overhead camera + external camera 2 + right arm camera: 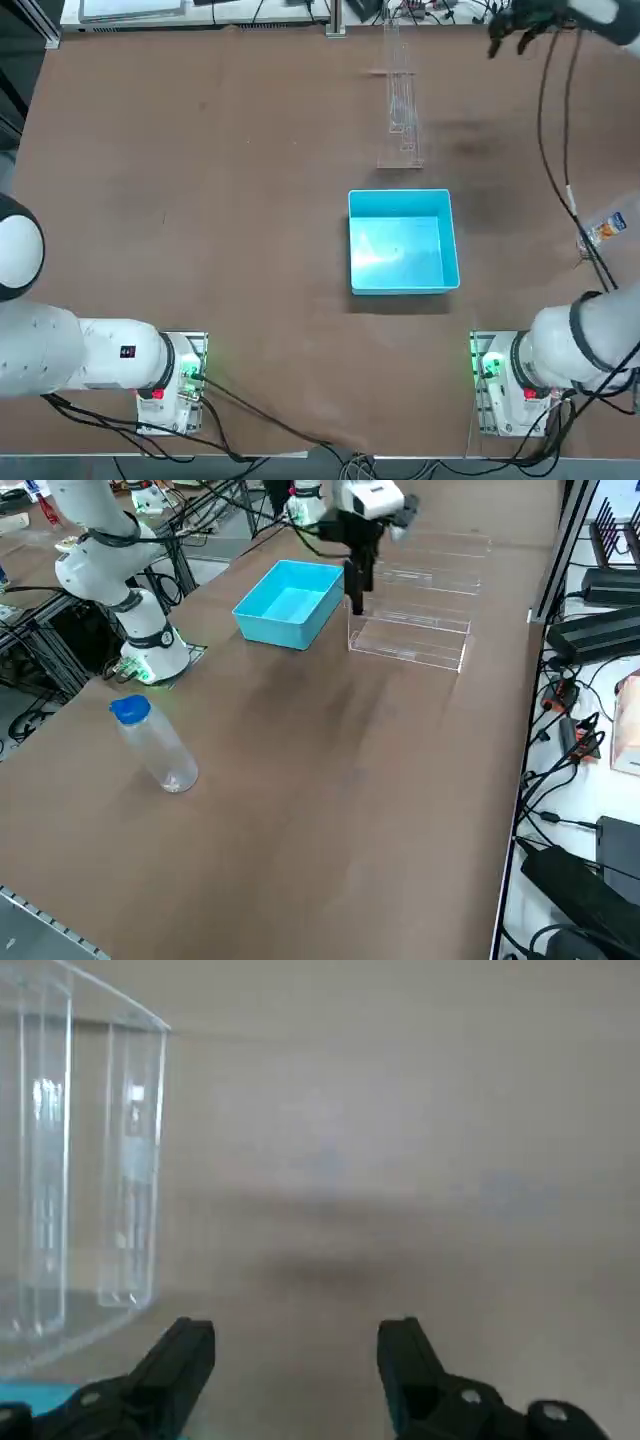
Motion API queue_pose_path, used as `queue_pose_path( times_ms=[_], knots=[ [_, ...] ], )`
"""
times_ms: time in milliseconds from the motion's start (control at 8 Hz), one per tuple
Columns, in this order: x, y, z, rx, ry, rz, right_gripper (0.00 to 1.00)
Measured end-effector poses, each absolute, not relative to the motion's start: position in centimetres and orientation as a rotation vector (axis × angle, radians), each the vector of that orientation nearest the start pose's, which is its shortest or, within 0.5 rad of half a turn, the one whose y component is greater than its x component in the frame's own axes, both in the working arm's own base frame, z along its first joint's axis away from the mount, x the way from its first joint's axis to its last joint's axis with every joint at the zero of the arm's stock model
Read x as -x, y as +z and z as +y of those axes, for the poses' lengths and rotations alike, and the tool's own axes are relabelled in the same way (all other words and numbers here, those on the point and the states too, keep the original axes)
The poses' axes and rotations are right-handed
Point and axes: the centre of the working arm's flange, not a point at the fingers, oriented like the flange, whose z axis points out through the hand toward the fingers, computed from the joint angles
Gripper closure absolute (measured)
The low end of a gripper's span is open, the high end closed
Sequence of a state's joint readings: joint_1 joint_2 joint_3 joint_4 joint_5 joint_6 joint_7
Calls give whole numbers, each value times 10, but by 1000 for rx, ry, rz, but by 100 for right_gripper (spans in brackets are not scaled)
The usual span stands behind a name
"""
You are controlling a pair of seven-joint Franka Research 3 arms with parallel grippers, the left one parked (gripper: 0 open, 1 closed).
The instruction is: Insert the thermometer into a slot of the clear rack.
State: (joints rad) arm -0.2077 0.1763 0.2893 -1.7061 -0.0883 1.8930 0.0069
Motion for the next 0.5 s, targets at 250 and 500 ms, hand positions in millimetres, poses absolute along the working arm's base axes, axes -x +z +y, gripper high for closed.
queue_pose_path(
  times_ms=[250, 500],
  knots=[
    [-586, 541, 12, 3201, -14, -188, 0],
    [-562, 576, -5, 3220, 40, -171, 0]
  ],
)
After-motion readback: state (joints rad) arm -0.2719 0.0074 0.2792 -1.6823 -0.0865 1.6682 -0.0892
